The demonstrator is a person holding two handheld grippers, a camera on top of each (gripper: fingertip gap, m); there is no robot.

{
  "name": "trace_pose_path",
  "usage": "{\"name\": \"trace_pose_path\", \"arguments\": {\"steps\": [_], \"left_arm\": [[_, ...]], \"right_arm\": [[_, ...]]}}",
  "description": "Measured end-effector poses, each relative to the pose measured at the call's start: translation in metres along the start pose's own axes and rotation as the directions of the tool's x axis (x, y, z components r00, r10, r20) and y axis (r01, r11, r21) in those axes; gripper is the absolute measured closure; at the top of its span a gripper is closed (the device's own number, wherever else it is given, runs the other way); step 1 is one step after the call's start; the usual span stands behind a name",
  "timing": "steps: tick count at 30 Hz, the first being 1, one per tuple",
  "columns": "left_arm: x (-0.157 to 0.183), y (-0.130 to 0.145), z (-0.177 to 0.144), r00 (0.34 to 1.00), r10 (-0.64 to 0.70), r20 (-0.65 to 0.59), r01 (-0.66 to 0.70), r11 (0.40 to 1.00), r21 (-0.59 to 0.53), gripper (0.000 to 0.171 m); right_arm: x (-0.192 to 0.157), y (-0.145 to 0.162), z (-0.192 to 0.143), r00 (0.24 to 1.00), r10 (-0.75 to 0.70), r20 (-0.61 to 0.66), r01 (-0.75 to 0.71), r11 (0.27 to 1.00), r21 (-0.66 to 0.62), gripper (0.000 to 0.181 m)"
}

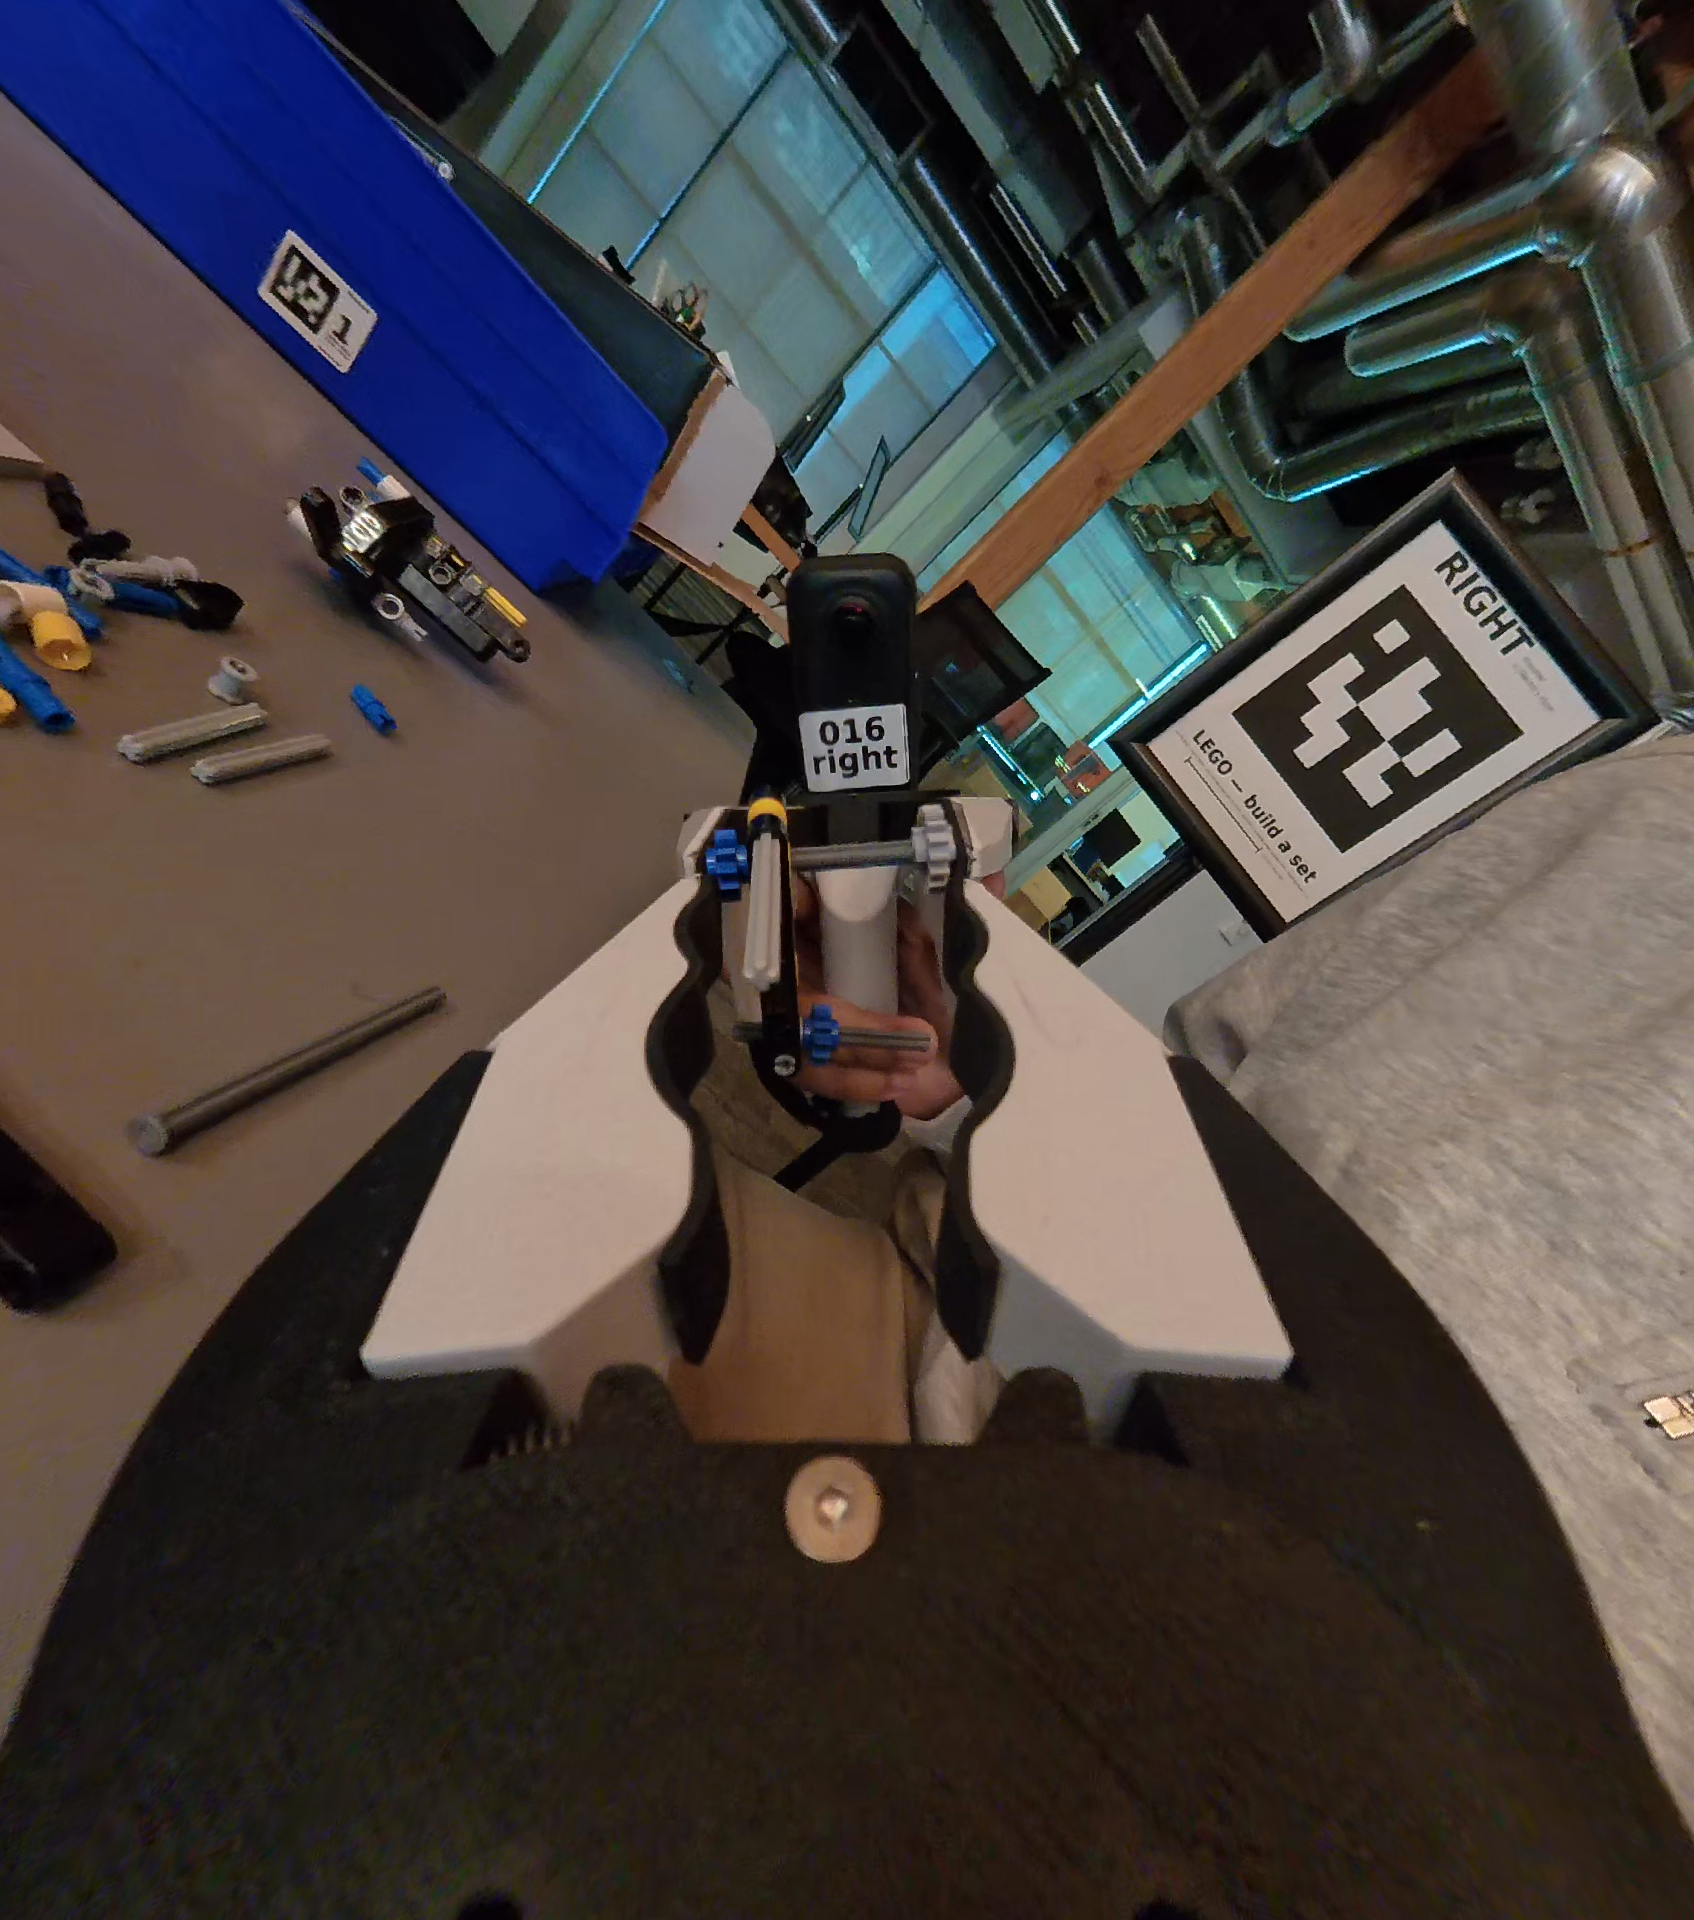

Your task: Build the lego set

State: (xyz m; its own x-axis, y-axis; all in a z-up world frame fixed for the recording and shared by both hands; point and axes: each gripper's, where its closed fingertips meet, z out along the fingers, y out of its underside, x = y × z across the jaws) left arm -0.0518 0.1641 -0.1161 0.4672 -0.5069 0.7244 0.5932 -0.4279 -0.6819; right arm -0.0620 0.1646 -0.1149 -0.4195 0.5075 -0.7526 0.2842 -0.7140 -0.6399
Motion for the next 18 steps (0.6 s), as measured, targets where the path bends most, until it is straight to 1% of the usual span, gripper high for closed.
{"name": "trace_pose_path", "arguments": {"steps": [3,12,13,14,15,18], "left_arm": [[-0.001,-0.001,0.0,1.0,-0.012,0.005,0.012,1.0,0.006,0.131],[0.0,-0.003,-0.001,1.0,-0.021,-0.005,0.021,1.0,0.013,0.131],[-0.003,-0.004,-0.002,1.0,-0.026,0.012,0.025,0.999,0.023,0.147],[-0.002,-0.007,-0.003,1.0,-0.026,0.008,0.026,0.999,0.044,0.153],[-0.002,-0.009,-0.004,1.0,-0.031,0.002,0.031,0.998,0.055,0.152],[-0.002,-0.009,-0.005,0.999,-0.045,-0.004,0.046,0.998,0.049,0.148]], "right_arm": [[0.001,0.0,0.0,1.0,0.025,0.0,-0.025,1.0,0.001,0.136],[0.0,0.003,0.0,0.999,0.041,0.006,-0.041,0.999,-0.015,0.135],[-0.004,0.002,0.0,0.999,0.046,0.029,-0.046,0.999,-0.01,0.132],[-0.007,0.0,0.0,0.997,0.059,0.051,-0.059,0.998,0.0,0.133],[-0.009,0.0,0.0,0.996,0.063,0.064,-0.063,0.998,0.005,0.138],[-0.007,0.001,0.0,0.998,0.037,0.043,-0.036,0.999,-0.009,0.138]]}}
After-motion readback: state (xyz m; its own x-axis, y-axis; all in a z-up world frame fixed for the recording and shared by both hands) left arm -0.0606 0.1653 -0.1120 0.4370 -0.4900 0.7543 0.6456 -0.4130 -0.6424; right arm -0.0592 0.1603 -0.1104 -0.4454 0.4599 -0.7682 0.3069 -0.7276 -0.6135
